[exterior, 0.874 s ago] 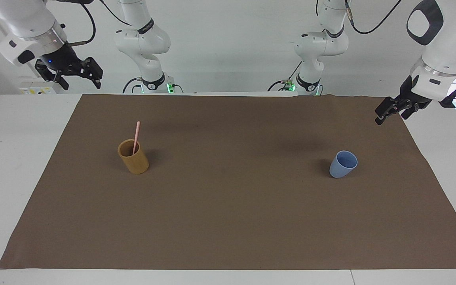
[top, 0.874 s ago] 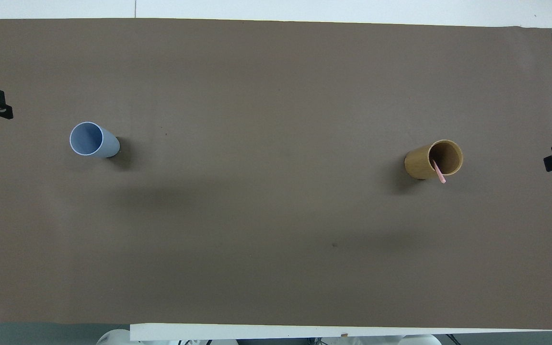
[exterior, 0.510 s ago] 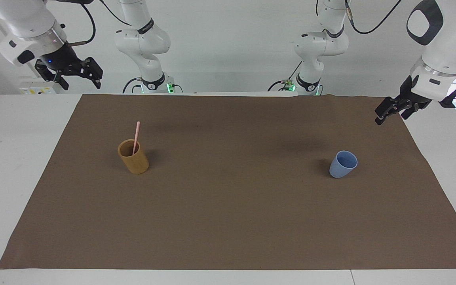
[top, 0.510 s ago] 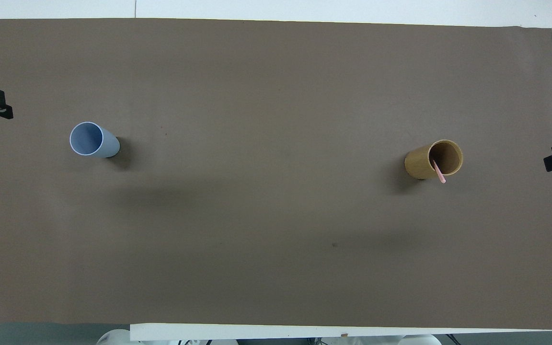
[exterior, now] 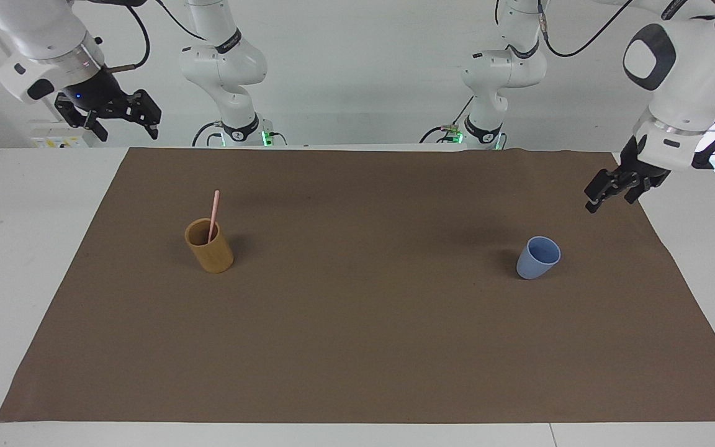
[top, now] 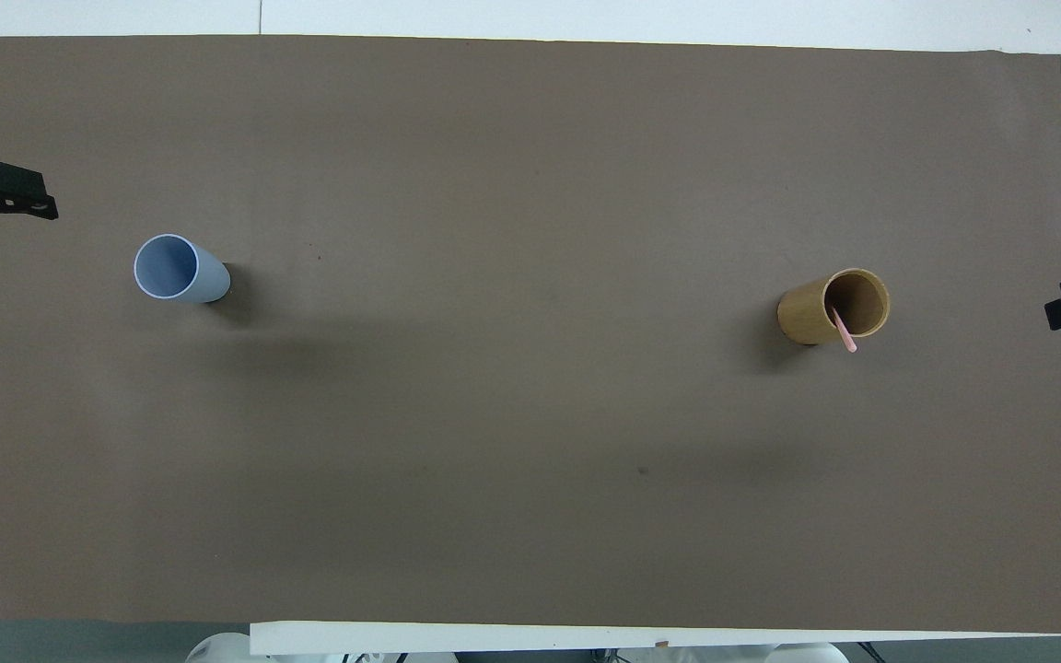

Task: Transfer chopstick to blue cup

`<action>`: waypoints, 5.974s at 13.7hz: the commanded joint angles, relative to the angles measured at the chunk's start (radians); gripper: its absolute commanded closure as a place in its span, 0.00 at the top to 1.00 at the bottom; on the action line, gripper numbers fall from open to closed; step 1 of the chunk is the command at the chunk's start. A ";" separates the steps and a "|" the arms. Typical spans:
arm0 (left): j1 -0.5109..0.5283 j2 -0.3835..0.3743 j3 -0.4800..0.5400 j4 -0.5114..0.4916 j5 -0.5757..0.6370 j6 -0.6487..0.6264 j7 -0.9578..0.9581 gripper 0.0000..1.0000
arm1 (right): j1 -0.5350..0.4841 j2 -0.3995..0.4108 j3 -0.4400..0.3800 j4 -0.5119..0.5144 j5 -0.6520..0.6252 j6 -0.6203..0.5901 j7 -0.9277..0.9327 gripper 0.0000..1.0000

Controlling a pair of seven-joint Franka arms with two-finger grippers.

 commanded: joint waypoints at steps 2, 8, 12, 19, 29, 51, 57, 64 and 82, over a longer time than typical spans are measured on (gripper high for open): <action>0.008 0.006 0.000 -0.218 -0.009 0.217 -0.014 1.00 | -0.003 -0.015 0.005 -0.016 -0.003 0.003 0.006 1.00; 0.005 0.017 -0.002 -0.304 -0.009 0.278 -0.017 0.98 | -0.008 -0.015 0.005 -0.017 -0.003 0.001 0.006 1.00; -0.022 0.072 -0.002 -0.302 -0.009 0.338 -0.126 0.13 | -0.003 -0.015 0.005 -0.020 -0.003 0.001 0.005 1.00; -0.164 0.118 -0.002 -0.229 -0.006 0.369 -0.328 0.00 | -0.002 -0.016 0.005 -0.020 -0.003 0.001 0.003 1.00; -0.661 0.193 -0.005 -0.120 -0.006 0.271 -0.779 0.01 | -0.003 -0.021 0.005 -0.029 -0.003 0.001 0.003 1.00; -0.039 0.007 0.009 0.207 0.045 -0.363 0.023 1.00 | 0.015 -0.036 0.008 -0.467 0.259 0.353 0.345 1.00; -0.034 0.007 0.009 0.207 0.045 -0.363 0.023 1.00 | 0.030 -0.015 0.010 -0.543 0.264 0.427 0.336 0.85; -0.034 0.007 0.009 0.207 0.045 -0.363 0.023 1.00 | 0.035 -0.015 0.010 -0.542 0.264 0.380 0.296 0.63; -0.034 0.007 0.009 0.207 0.045 -0.362 0.023 1.00 | 0.021 0.051 0.007 -0.142 0.100 -0.021 0.238 0.00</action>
